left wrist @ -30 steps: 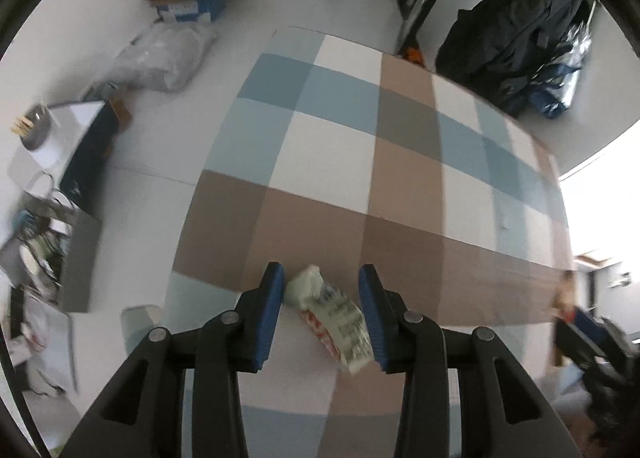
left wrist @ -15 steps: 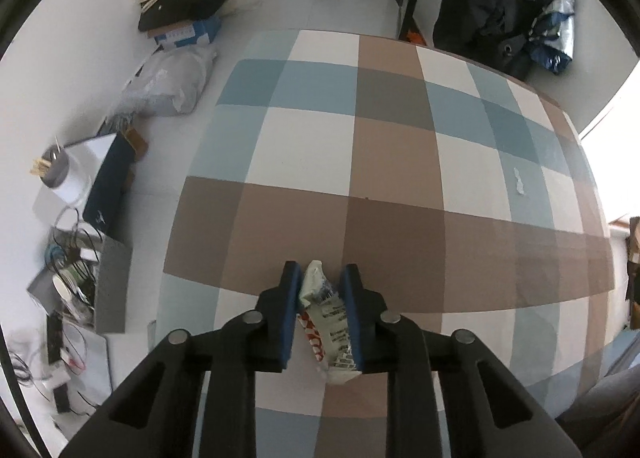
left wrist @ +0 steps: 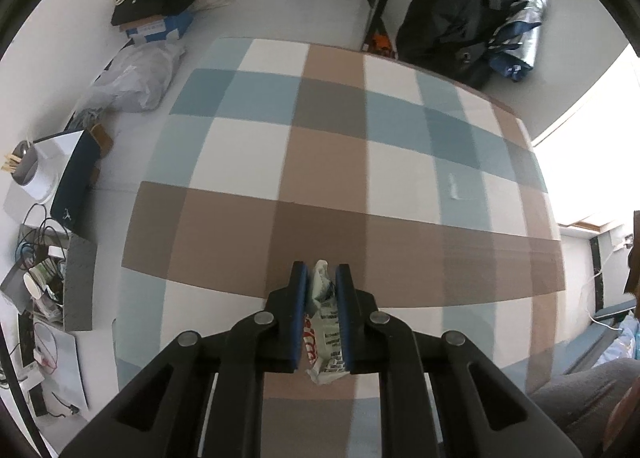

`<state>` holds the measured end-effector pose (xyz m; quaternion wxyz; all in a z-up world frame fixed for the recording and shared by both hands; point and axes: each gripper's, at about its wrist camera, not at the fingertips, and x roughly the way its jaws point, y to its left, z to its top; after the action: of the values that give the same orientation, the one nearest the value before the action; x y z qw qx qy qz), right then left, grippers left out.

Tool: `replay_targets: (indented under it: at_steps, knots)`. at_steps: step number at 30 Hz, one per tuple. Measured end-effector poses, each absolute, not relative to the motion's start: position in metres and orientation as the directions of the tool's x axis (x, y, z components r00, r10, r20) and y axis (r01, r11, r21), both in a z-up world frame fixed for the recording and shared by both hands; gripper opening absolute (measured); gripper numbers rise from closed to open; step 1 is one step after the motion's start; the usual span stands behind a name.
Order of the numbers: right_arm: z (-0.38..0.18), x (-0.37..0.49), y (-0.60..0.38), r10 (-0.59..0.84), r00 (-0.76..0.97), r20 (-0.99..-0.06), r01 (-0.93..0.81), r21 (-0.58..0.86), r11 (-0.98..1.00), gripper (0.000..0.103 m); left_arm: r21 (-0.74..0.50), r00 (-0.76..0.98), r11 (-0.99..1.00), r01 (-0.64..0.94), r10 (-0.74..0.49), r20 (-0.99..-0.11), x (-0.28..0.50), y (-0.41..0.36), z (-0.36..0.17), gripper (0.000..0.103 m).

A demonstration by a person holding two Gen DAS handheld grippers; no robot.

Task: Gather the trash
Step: 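Carry the red-white wrapper and brown packet in both grippers over the bin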

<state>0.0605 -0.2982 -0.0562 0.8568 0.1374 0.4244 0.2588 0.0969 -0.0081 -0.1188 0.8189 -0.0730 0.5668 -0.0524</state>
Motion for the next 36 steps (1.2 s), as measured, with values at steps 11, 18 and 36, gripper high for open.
replay_targets:
  at_steps: [11,18,36]
  knots:
    - [-0.006,0.038,-0.375,0.519,0.625,-0.583,-0.247,0.483,0.840,0.034,-0.279,0.441,0.945,0.172,-0.327,-0.836,0.089,-0.088,-0.053,0.010]
    - [0.024,-0.006,-0.468,0.400,0.729,-0.556,-0.105,0.487,0.867,0.034,-0.358,0.393,0.860,0.365,-0.491,-0.778,0.088,-0.184,-0.020,0.010]
    - [-0.168,-0.038,-0.627,0.322,0.529,-0.785,0.371,0.555,0.744,0.034,-0.414,0.008,0.712,0.567,-0.508,-0.861,0.086,-0.406,-0.120,0.010]
